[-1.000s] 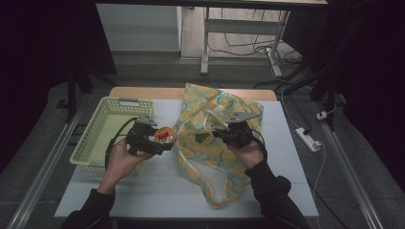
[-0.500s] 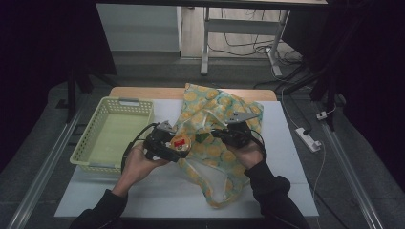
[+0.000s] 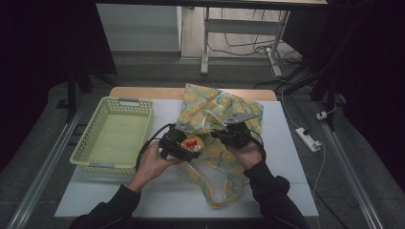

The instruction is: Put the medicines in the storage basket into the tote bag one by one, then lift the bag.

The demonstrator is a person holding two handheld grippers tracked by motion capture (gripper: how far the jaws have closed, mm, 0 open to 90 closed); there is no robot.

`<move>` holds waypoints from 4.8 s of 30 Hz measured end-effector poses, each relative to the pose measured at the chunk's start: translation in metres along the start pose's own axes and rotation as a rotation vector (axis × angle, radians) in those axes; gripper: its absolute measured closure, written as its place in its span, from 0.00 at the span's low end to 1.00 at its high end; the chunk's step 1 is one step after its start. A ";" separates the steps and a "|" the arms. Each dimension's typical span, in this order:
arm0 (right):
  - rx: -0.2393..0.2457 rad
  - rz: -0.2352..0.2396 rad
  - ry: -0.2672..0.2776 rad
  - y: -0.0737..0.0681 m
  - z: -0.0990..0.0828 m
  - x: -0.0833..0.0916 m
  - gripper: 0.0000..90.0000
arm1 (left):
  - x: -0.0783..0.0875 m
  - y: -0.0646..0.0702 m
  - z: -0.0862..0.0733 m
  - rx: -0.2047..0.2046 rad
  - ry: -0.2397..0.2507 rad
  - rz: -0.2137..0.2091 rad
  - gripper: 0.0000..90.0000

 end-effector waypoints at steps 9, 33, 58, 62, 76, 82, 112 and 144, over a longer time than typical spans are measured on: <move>0.002 0.001 -0.002 -0.001 0.000 -0.001 1.00 | -0.022 -0.002 0.012 0.009 -0.028 -0.006 0.23; -0.002 0.002 -0.016 0.000 -0.002 -0.003 1.00 | -0.064 -0.030 0.029 0.059 -0.042 0.048 0.23; -0.018 -0.014 -0.035 0.005 -0.005 -0.005 1.00 | -0.069 -0.033 0.031 0.024 0.023 0.018 0.11; -0.017 -0.013 -0.034 0.005 -0.005 -0.004 1.00 | -0.061 -0.028 0.028 0.011 0.024 -0.016 0.08; -0.013 -0.011 -0.032 0.004 -0.004 -0.004 1.00 | -0.038 -0.012 0.016 -0.048 0.047 -0.127 0.00; -0.014 -0.010 -0.035 0.003 -0.005 -0.004 1.00 | -0.034 -0.009 0.005 -0.033 0.065 -0.173 0.00; -0.008 -0.008 -0.035 0.003 -0.005 -0.004 1.00 | -0.071 -0.001 -0.019 -0.121 -0.058 -0.076 0.00; 0.000 -0.009 -0.032 0.002 -0.003 -0.001 1.00 | -0.066 0.004 -0.011 -0.053 -0.086 -0.046 1.00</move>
Point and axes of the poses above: each handheld gripper's, and its own axes: x roughly backward along the jaws, z roughly out of its top, y roughly to its right, the point moved 3 cm from there along -x, roughly forward along the jaws, and after that the axes turned 1 degree about -y, right-handed, at the moved point
